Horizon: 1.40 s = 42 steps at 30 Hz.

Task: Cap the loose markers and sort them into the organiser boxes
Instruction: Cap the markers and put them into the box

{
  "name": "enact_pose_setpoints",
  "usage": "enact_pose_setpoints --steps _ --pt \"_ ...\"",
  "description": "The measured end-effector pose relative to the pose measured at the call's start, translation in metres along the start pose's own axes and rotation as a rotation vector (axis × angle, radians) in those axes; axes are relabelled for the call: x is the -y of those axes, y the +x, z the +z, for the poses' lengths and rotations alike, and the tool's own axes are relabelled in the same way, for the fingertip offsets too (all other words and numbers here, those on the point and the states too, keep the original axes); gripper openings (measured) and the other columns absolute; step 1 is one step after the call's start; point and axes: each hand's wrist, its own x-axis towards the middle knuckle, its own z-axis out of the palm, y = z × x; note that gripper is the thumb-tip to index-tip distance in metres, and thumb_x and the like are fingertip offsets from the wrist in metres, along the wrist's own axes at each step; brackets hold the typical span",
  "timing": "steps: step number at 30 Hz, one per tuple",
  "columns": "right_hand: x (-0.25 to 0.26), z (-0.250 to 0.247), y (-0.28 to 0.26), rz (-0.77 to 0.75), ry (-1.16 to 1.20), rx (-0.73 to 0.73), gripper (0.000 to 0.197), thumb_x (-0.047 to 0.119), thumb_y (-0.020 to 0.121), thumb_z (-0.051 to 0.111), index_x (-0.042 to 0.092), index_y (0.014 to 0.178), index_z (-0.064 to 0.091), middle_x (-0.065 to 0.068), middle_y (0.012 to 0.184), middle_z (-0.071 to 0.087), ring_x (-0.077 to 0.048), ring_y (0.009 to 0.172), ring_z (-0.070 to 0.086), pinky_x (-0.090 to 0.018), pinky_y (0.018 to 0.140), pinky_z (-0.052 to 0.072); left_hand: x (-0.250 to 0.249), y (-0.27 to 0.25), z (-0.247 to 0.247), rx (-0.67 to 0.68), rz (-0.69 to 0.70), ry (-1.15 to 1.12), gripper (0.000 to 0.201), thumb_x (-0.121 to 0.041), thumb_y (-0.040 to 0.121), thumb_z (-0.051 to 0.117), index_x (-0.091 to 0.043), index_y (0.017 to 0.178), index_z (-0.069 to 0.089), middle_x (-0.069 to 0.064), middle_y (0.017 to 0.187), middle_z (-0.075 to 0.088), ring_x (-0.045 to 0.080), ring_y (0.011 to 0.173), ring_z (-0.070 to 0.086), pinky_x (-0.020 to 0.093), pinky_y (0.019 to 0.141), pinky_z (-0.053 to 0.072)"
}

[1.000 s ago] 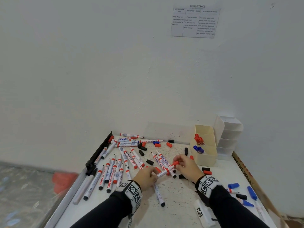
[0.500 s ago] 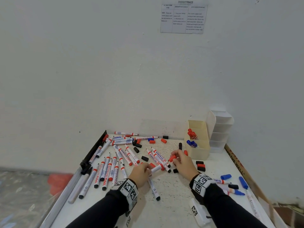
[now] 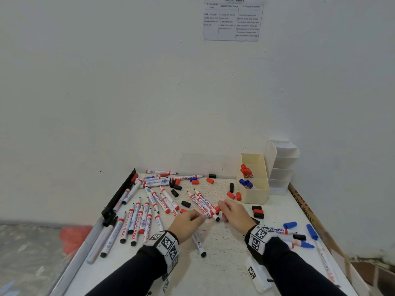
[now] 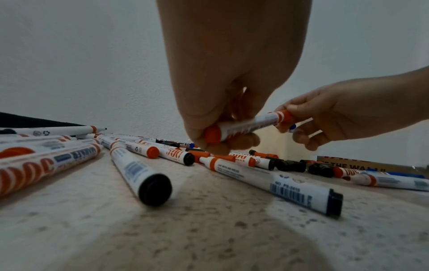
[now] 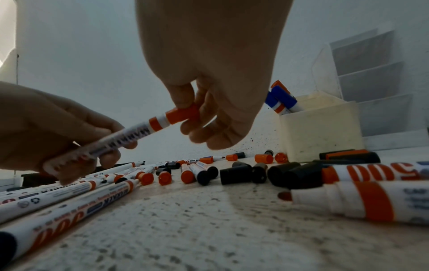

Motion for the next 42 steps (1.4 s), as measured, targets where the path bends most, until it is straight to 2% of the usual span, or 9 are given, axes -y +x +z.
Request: enact_pose_setpoints --steps 6,11,15,19,23,26,32,37,42 --pt "0.008 0.002 0.002 0.087 0.029 -0.094 0.046 0.037 0.098 0.033 0.018 0.057 0.040 0.002 0.056 0.035 -0.011 0.056 0.037 -0.027 0.058 0.030 -0.021 -0.003 0.008 0.022 0.059 0.046 0.034 -0.042 0.096 0.042 -0.015 0.085 0.059 0.000 0.069 0.050 0.014 0.062 0.046 0.028 0.064 0.042" --pt "0.015 -0.001 0.001 -0.004 0.181 -0.087 0.041 0.031 0.099 0.034 0.017 0.061 0.038 0.002 0.056 0.033 -0.010 0.054 0.034 -0.024 0.056 0.031 -0.030 -0.001 0.004 0.282 -0.207 -0.458 0.045 -0.054 0.095 0.032 -0.020 0.068 0.044 -0.010 0.049 0.033 0.007 0.039 0.024 0.016 0.038 0.020" --pt "0.025 -0.018 0.008 -0.097 0.142 -0.022 0.036 0.038 0.097 0.036 0.017 0.069 0.044 0.004 0.056 0.043 -0.006 0.046 0.039 -0.020 0.049 0.034 -0.037 0.004 0.006 0.214 -0.112 -0.464 0.047 -0.051 0.096 0.032 -0.016 0.080 0.058 -0.007 0.056 0.049 0.010 0.045 0.041 0.022 0.048 0.038" --pt "0.043 -0.048 0.019 -0.215 0.073 -0.083 0.018 0.034 0.094 0.047 0.020 0.085 0.055 0.005 0.073 0.061 -0.006 0.053 0.051 -0.014 0.049 0.042 -0.041 0.015 -0.001 0.117 -0.074 -0.151 0.047 -0.047 0.099 0.021 -0.016 0.108 0.056 -0.001 0.100 0.055 0.012 0.088 0.051 0.029 0.090 0.042" --pt "0.055 -0.086 0.033 -0.319 0.143 -0.471 0.012 0.022 0.095 0.046 0.014 0.096 0.054 0.005 0.074 0.057 -0.001 0.052 0.051 -0.011 0.048 0.040 -0.030 0.023 -0.007 0.064 -0.296 0.266 0.039 -0.035 0.096 0.041 -0.011 0.127 0.045 0.004 0.109 0.058 0.015 0.094 0.056 0.025 0.083 0.049" --pt "0.054 -0.111 0.039 -0.411 0.025 -0.682 0.011 0.018 0.096 0.046 0.011 0.096 0.054 0.004 0.073 0.054 0.001 0.062 0.059 -0.011 0.057 0.042 -0.019 0.022 -0.001 0.133 -0.421 0.365 0.051 -0.042 0.094 0.043 -0.008 0.132 0.043 -0.002 0.084 0.048 0.007 0.073 0.049 0.014 0.056 0.038" --pt "0.018 -0.123 0.063 -0.296 -0.311 -0.578 0.024 0.010 0.096 0.044 0.000 0.112 0.059 -0.012 0.111 0.056 -0.012 0.092 0.049 -0.010 0.081 0.031 -0.002 0.028 0.010 0.151 -0.483 0.381 0.063 -0.040 0.079 0.068 -0.009 0.128 0.043 0.004 0.124 0.054 0.015 0.111 0.054 0.023 0.095 0.047" --pt "0.013 -0.125 0.069 -0.258 -0.161 -0.743 0.026 0.008 0.097 0.039 -0.001 0.116 0.056 -0.016 0.115 0.052 -0.022 0.096 0.055 -0.022 0.086 0.039 0.002 0.036 0.005 0.098 -0.472 0.300 0.034 -0.035 0.083 0.064 -0.012 0.107 0.053 -0.003 0.084 0.051 0.007 0.074 0.051 0.018 0.080 0.048" --pt "0.009 -0.144 0.073 -0.333 -0.202 -0.883 0.028 0.005 0.096 0.041 -0.003 0.117 0.057 -0.021 0.116 0.050 -0.023 0.095 0.053 -0.024 0.085 0.040 0.003 0.041 0.003 0.009 -0.412 0.099 0.027 -0.027 0.083 0.066 -0.018 0.100 0.047 -0.005 0.081 0.047 0.011 0.078 0.052 0.019 0.068 0.048"
